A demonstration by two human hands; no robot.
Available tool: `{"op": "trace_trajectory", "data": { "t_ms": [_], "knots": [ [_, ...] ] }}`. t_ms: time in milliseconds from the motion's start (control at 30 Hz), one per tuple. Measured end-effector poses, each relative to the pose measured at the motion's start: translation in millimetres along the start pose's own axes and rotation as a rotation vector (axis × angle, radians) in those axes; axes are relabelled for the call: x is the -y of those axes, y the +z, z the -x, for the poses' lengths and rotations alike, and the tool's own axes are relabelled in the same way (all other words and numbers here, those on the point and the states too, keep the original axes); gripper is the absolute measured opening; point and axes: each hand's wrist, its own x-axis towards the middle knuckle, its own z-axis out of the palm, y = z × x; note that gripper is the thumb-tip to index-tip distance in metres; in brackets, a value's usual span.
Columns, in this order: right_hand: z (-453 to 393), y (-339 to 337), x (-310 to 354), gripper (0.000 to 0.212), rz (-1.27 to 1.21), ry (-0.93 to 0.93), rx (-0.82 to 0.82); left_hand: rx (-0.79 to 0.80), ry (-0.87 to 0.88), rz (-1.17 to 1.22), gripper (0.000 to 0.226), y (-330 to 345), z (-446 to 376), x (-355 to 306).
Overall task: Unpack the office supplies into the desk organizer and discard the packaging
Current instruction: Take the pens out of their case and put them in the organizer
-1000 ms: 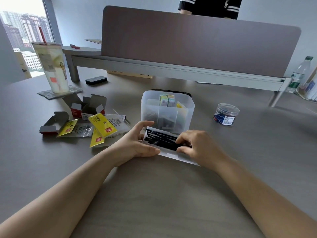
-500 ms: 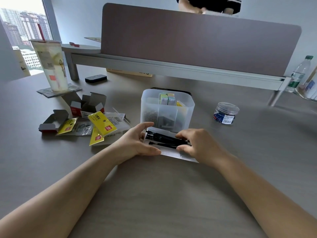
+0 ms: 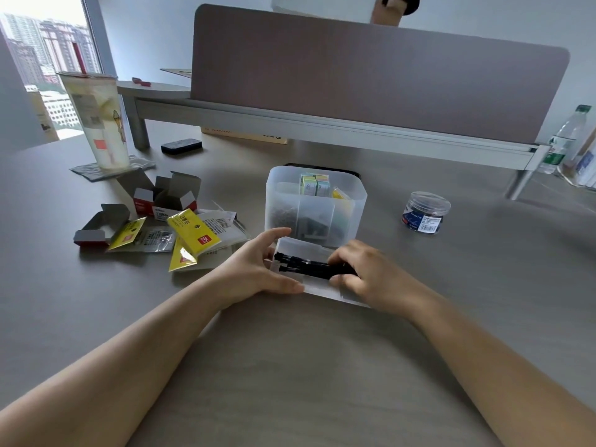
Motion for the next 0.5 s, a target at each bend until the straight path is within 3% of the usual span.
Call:
{"op": "trace_trajectory", "data": {
  "t_ms": [233,333,500],
  "knots": [
    [-2.9,-5.9,-0.5,0.02,-0.124,0.079,0.073,0.011,-0.004,-0.009,0.096,-0.1,-0.4,-0.7],
    [-5.3,-9.4,0.1,0.023,-0.159,0.122,0.141,0.03,-0.006,-0.003,0.111,0.1,0.5,-1.1],
    [-10.9,-16.1,2.5,0.018,-0.179,0.141,0.242,0.026,0.012,0.024,0.093,0.9,-0.4,-0.6]
  ]
}}
